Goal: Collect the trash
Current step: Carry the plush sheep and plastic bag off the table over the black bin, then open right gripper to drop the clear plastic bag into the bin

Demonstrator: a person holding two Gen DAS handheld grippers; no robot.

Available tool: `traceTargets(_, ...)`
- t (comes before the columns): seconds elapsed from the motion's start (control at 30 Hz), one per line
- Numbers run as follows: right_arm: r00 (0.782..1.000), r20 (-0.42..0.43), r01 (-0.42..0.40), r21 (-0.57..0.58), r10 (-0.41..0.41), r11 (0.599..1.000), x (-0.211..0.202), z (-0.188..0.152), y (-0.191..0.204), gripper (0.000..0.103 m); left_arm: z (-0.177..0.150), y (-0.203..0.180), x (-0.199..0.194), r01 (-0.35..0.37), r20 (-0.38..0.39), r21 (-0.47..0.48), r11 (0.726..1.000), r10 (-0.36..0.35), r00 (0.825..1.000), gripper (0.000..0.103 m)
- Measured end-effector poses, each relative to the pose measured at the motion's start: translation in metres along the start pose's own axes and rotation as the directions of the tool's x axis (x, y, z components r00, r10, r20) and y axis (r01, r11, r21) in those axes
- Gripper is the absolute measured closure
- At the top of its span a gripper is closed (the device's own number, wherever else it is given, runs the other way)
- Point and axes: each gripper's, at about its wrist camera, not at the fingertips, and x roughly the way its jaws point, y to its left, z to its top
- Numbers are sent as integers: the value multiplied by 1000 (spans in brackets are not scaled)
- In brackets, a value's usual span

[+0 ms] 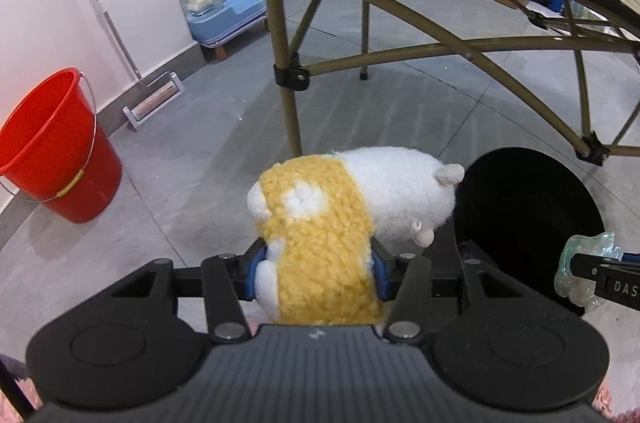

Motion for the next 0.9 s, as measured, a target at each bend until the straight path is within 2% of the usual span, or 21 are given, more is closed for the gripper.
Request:
traceTargets(0.4, 1000, -14, -8, 41, 8, 999, 22, 27, 18, 69, 18, 2, 11, -37, 9, -28, 999, 38, 999, 52)
traceTargets(0.6, 1000, -4, 0, 58, 0, 998, 27, 32, 23, 67, 24, -2, 14, -28, 19, -30, 999, 28, 999, 52)
traceTargets(0.7, 1000, -4, 12, 54, -12, 998, 29, 33, 25, 55, 23, -1, 14, -24, 17, -26, 999, 25, 1000, 52)
traceTargets(0.77, 1000, -6, 13, 71, -13, 997, 29, 33, 23, 39, 23, 1, 15, -24, 13, -32, 999, 25, 1000, 52)
traceTargets(0.83, 1000, -4, 17, 90, -16, 996, 28, 34, 19, 4, 22, 2, 14, -18, 13, -35, 999, 19, 1000, 52)
traceTargets(0.9, 1000, 1, 24, 95, -24, 995, 27, 35, 17, 0, 23, 3, 13, -12, 17, -36, 999, 12, 1000, 52)
